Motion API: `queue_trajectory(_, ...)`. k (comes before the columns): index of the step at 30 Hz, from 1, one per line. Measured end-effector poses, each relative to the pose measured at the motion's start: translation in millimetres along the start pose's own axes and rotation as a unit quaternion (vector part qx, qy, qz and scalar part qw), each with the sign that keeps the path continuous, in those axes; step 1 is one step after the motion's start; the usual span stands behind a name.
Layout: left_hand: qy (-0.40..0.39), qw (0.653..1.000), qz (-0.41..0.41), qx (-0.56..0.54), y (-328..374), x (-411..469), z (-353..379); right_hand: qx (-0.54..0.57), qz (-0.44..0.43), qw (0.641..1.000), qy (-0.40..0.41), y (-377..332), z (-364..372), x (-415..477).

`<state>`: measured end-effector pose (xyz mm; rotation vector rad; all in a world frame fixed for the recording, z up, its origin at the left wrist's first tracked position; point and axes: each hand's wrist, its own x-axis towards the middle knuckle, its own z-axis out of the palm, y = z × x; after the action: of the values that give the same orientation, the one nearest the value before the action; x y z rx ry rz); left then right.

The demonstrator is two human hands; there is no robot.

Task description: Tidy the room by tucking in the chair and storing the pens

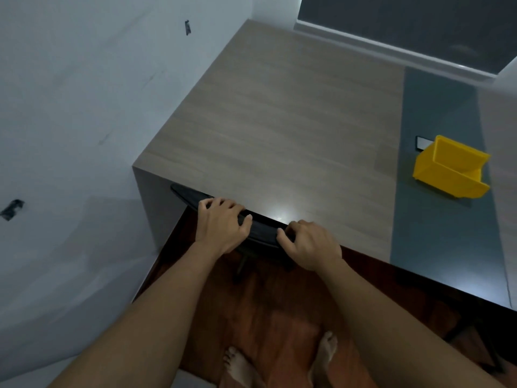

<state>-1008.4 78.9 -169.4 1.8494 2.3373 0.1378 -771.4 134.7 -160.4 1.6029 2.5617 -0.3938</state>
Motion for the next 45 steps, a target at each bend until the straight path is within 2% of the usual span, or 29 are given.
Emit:
queue_trajectory(4,-0.075,0.994,0.019,-0.075,-2,-5,-32,-0.002,0.008,1.000,-0.028,-2,-18,-15)
queue_trajectory(8,-0.029,0.993,0.028,-0.112,22,-31,-65,0.033,0.008,0.999,0.012,18,-49,-52)
queue_trajectory(13,-0.022,0.988,0.044,-0.147,74,-74,-89,0.064,0.010,0.997,0.043,67,-88,-110)
queue_trajectory(22,0.000,0.982,0.092,-0.163,211,-142,-94,0.059,0.042,0.994,0.081,194,-115,-229)
queue_trajectory(33,-0.013,0.978,0.121,-0.172,355,-203,-56,0.089,0.112,0.985,0.092,356,-107,-361)
queue_trajectory(39,-0.042,0.978,0.129,-0.158,403,-193,-35,0.122,0.143,0.979,0.073,408,-92,-368)
queue_trajectory(45,-0.068,0.975,0.147,-0.150,441,-134,2,0.133,0.160,0.976,0.060,455,-70,-332)
